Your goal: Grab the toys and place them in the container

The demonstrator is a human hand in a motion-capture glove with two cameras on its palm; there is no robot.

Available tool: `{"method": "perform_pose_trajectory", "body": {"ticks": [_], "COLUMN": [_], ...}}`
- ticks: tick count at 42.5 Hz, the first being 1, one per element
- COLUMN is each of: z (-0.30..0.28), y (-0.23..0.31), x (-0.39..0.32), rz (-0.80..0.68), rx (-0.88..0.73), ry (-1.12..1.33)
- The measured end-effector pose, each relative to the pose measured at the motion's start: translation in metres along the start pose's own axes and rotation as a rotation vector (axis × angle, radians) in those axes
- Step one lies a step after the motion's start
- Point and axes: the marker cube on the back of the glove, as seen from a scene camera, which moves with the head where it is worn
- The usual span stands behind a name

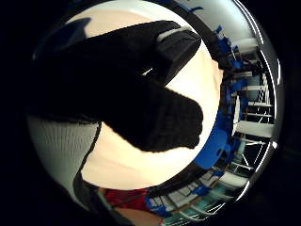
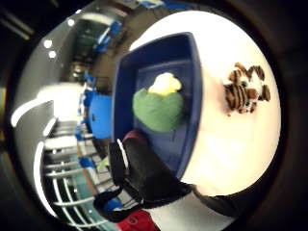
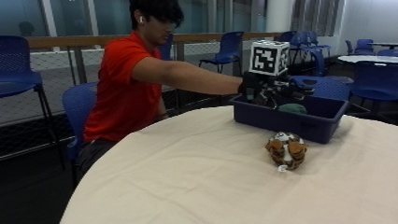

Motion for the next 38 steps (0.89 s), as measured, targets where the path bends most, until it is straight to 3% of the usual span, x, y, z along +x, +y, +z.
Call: {"method": "perform_pose_trajectory", "body": {"ticks": [15,38], "z": [0.041,0.111], "y": [-0.037,-0.068], "x": [0.069,0.102], "rz": [0.112,0.155], "rx": [-0.051,-0.179], "ry": [0.081,0.124]}}
